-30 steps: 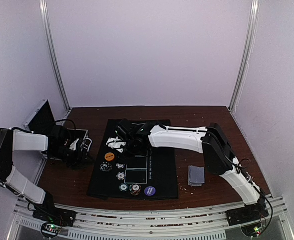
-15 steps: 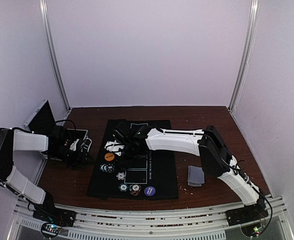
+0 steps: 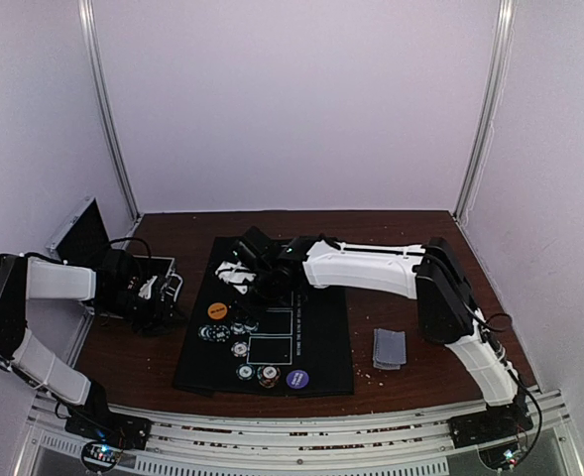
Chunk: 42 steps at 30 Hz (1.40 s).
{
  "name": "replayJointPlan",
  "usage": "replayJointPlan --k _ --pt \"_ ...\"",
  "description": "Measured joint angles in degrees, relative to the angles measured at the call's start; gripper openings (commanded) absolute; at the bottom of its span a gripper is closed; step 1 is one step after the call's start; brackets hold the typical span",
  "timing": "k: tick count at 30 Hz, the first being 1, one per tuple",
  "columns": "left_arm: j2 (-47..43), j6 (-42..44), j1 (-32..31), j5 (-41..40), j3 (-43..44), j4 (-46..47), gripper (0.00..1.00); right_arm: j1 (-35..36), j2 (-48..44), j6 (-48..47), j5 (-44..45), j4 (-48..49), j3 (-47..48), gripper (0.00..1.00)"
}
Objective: Distribute texas hold em gaming equipment
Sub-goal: Adjust the poker chips pile in the big blind area.
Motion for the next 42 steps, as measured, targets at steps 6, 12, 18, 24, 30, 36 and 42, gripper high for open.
replayJointPlan --k 6,12,18,24,30,36,42 --pt "-0.4 0.0 0.0 -0.2 0.0 -0.1 0.64 -1.2 -5.9 10.5 -1.7 2.1 -5.5 0.54" --pt "-2.3 -0.1 -1.2 -0.5 -0.2 -0.1 0.65 -1.3 -6.3 24.6 -7.7 7.8 -14.0 0.59" --pt "-3.6 -0.7 -3.1 -0.8 -0.8 -0.2 0.68 -0.7 -8.7 34.1 -10.9 14.0 -22.2 0.56" --pt "-3.9 -1.2 -4.3 -1.1 -1.2 -0.3 0.65 0.5 -8.7 37.3 -11.7 15.3 -22.3 0.43" --pt "-4.6 -1.9 -5.2 -1.1 -2.0 -0.7 0.64 1.3 -4.2 38.4 -12.2 15.0 -18.4 0.35" --pt "-4.9 -2.1 -5.2 -1.3 -2.0 -1.0 0.64 1.6 -0.1 39.1 -13.4 16.1 -12.6 0.31" --pt "-4.9 -2.1 -5.2 -1.3 -2.0 -1.1 0.64 1.6 3.5 39.8 -13.0 17.1 -7.5 0.31"
